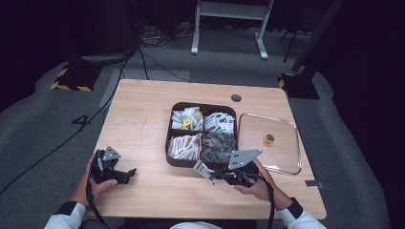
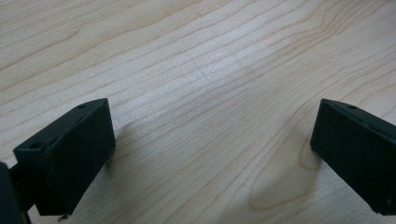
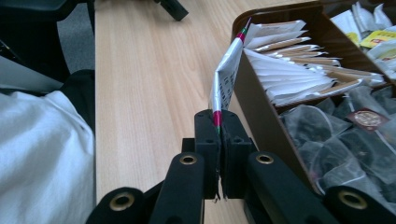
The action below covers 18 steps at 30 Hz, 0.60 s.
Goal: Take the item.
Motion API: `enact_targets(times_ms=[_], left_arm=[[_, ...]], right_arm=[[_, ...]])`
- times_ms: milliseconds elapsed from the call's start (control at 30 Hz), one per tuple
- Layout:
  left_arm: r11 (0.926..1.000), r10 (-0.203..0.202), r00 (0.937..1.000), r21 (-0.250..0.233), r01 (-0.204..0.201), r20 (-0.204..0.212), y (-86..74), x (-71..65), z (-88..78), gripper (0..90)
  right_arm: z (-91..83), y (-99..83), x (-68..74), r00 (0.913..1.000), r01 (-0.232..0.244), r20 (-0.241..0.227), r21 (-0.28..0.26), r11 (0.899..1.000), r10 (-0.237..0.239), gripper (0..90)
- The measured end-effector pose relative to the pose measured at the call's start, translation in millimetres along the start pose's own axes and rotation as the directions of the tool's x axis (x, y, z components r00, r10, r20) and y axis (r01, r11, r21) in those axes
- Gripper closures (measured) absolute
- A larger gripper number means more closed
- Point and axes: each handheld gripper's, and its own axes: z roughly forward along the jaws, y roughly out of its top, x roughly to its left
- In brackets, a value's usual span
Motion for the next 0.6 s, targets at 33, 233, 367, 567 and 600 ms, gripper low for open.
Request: enact_targets(times_ms=[33, 233, 367, 567, 600], left_arm=[[1.0000, 0.001, 1.0000, 0.000, -0.001, 0.001, -0.1, 0.1, 0.0, 0.1], [1.0000, 0.001, 1.0000, -0.001, -0.001, 0.002, 0.0, 0.3, 0.0, 0.0], [1.0000, 0.001, 1.0000, -0.001, -0.001, 0.002, -0.1, 0.3, 0.1, 0.1], [1.0000, 0.001, 1.0000, -0.001, -0.001, 0.002, -0.1, 0.3, 0.0, 0.0], [1.0000, 0.002, 1.0000, 0.000, -0.002, 0.002, 0.0, 0.3, 0.0, 0.1]], right_arm=[[1.0, -0.7, 1.0, 1.0000, 0.002, -0.004, 0.000, 1.000, -0.002, 88.2], [10.0, -5.3, 7.3, 0.9994, 0.011, -0.034, 0.026, 1.000, -0.010, 88.2], [16.3, -7.6, 9.3, 0.9984, 0.013, -0.055, 0.043, 0.999, -0.011, 88.1], [28.9, -11.7, 11.0, 0.9967, 0.015, -0.080, 0.074, 0.997, -0.009, 88.1], [31.0, -12.6, 10.7, 0.9960, 0.010, -0.089, 0.077, 0.997, -0.003, 88.1]])
